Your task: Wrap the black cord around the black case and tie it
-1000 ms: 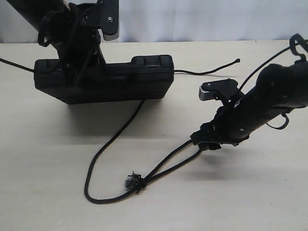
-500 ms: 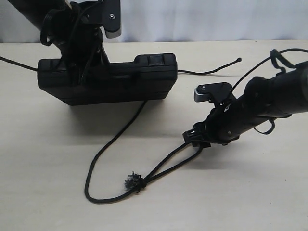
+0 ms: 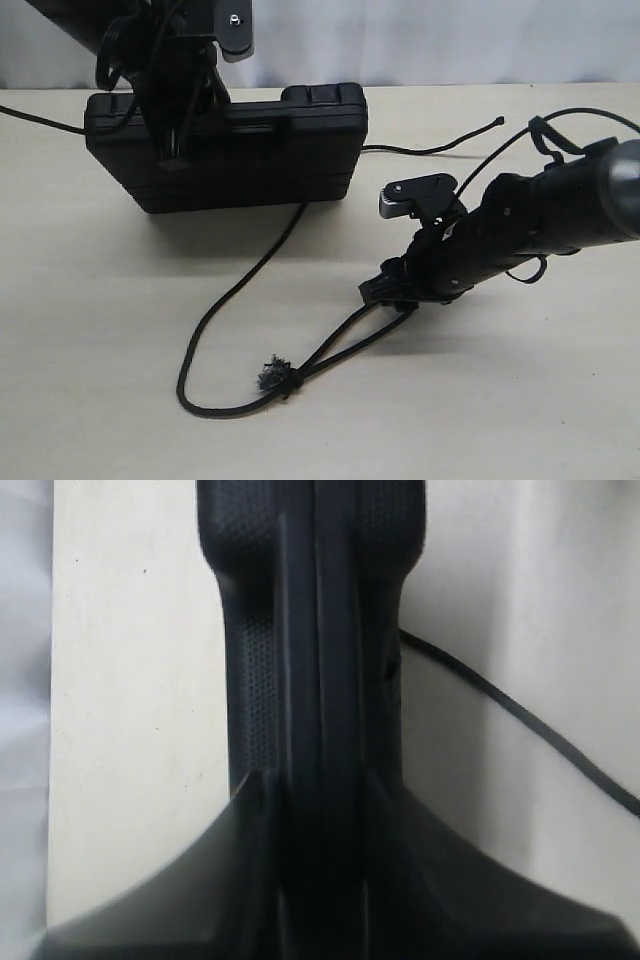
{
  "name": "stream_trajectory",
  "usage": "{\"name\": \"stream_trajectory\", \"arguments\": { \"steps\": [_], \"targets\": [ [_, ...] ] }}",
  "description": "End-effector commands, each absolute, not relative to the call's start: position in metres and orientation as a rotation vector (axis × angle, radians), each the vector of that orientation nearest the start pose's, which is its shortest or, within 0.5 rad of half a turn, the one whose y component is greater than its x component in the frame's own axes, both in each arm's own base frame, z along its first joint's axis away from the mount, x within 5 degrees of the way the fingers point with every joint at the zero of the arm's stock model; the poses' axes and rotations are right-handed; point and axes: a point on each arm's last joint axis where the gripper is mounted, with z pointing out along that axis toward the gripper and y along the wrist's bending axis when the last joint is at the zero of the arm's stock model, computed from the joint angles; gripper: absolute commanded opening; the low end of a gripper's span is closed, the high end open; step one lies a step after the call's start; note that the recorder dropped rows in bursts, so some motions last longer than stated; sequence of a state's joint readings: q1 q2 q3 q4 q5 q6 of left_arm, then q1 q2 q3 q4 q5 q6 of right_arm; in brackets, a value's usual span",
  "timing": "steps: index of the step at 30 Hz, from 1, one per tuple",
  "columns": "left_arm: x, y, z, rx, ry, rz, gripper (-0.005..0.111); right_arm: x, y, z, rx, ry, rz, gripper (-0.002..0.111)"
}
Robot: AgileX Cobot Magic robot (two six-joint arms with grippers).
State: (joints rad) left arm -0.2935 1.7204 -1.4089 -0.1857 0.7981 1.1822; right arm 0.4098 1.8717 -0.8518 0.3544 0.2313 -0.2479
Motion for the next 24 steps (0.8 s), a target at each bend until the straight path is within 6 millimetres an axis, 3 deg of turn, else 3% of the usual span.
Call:
{"name": "stream_trajectory", "arguments": {
  "steps": [1,7,12,20,24],
  "targets": [
    [0.355,-0.121,0.306,1.569,1.899,0.162,0.0,0.3,0.136,0.112,-0.442,2.667,0.243,0.043],
    [0.348,-0.122,0.319,1.596,1.824,0.155,0.0,0.3,0.136,0.112,-0.441,2.663,0.242,0.03],
    [0.345,-0.123,0.318,1.613,1.843,0.126,0.0,0.299,0.136,0.112,-0.444,2.671,0.243,0.03],
    [0.344,-0.126,0.295,1.708,1.944,0.012,0.0,0.296,0.135,0.111,-0.456,2.707,0.251,0.031],
    [0.346,-0.126,0.289,1.724,1.962,-0.004,0.0,0.296,0.134,0.126,-0.512,2.659,0.233,0.039]
  ]
}}
